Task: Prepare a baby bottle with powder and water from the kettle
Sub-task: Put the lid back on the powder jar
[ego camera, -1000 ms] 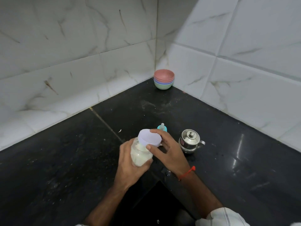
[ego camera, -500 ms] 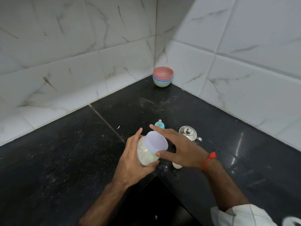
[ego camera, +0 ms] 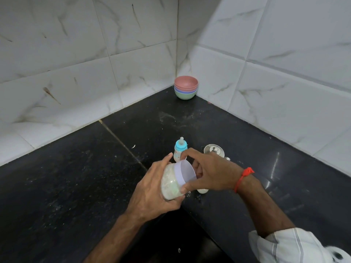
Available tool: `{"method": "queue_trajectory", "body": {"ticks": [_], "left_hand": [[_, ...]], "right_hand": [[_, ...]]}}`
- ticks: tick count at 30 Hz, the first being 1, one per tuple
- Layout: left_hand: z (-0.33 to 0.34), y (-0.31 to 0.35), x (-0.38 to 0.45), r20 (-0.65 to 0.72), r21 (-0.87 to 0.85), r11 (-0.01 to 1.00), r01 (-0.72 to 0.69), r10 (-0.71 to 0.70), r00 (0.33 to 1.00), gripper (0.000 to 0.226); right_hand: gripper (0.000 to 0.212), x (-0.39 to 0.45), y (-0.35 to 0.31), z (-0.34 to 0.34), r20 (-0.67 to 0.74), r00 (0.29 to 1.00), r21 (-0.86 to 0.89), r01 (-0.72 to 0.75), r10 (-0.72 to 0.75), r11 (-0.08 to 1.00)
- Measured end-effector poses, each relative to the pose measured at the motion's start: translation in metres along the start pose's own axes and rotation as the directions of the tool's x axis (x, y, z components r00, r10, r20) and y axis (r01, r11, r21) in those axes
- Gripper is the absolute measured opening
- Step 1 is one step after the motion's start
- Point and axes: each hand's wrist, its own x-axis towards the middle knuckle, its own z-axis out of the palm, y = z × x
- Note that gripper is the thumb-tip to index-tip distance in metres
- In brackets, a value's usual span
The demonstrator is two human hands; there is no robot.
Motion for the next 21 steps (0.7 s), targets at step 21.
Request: {"method": "queue_trajectory", "body": {"ticks": [21], "left_hand": [[-0.014,0.000,0.004,0.178,-0.221,0.973,0.071,-0.032,0.984,0.132]], "right_hand": [[0.082,-0.009,-0.012,0.022,-0.289,0.957,-0.314,-0.076,-0.019,0.946]]}}
